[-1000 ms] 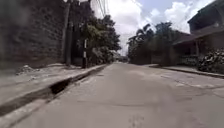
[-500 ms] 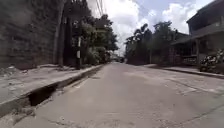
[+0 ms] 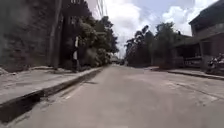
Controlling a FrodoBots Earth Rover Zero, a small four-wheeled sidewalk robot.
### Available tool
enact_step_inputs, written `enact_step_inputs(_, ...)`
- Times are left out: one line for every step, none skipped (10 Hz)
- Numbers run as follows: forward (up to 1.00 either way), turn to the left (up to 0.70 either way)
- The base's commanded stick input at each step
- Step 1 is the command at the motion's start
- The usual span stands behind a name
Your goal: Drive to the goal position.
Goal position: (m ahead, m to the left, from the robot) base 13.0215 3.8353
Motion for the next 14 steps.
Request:
enact_step_inputs(1.00,0.00)
enact_step_inputs(1.00,0.00)
enact_step_inputs(1.00,0.00)
enact_step_inputs(1.00,0.00)
enact_step_inputs(1.00,0.00)
enact_step_inputs(1.00,0.00)
enact_step_inputs(1.00,0.00)
enact_step_inputs(1.00,0.00)
enact_step_inputs(1.00,0.00)
enact_step_inputs(1.00,0.00)
enact_step_inputs(1.00,0.00)
enact_step_inputs(1.00,0.00)
enact_step_inputs(1.00,0.00)
enact_step_inputs(1.00,0.00)
